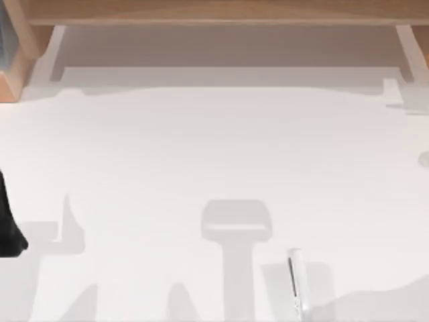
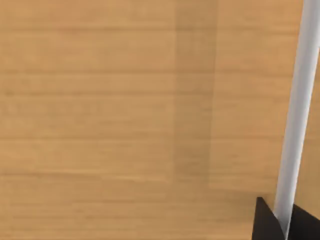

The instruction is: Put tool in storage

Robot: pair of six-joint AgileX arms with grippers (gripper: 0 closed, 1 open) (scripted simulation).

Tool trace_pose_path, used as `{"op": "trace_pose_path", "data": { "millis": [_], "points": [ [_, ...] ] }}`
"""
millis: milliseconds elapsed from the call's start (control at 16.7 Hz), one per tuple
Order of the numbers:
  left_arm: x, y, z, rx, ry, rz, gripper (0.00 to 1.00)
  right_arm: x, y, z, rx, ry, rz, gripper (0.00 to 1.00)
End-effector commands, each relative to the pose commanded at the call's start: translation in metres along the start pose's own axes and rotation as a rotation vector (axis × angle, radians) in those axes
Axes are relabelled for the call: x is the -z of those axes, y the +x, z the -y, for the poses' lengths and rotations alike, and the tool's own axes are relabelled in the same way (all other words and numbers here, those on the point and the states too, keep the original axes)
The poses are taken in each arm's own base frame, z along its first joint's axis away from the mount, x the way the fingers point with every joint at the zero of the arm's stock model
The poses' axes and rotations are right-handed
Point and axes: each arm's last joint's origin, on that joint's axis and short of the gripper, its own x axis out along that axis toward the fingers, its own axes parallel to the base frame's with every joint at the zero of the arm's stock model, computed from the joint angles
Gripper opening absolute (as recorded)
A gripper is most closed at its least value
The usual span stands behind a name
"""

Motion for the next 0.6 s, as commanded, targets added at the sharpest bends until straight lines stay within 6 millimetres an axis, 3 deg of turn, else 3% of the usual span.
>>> {"op": "trace_pose_path", "data": {
  "millis": [180, 600],
  "points": [
    [0.0, 0.0, 0.0, 0.0, 0.0, 0.0, 1.0, 0.001, -0.003, -0.001, -0.002, 0.002, -0.004, 0.0],
    [0.0, 0.0, 0.0, 0.0, 0.0, 0.0, 1.0, 0.001, -0.056, -0.003, -0.009, 0.008, -0.005, 0.0]
  ]
}}
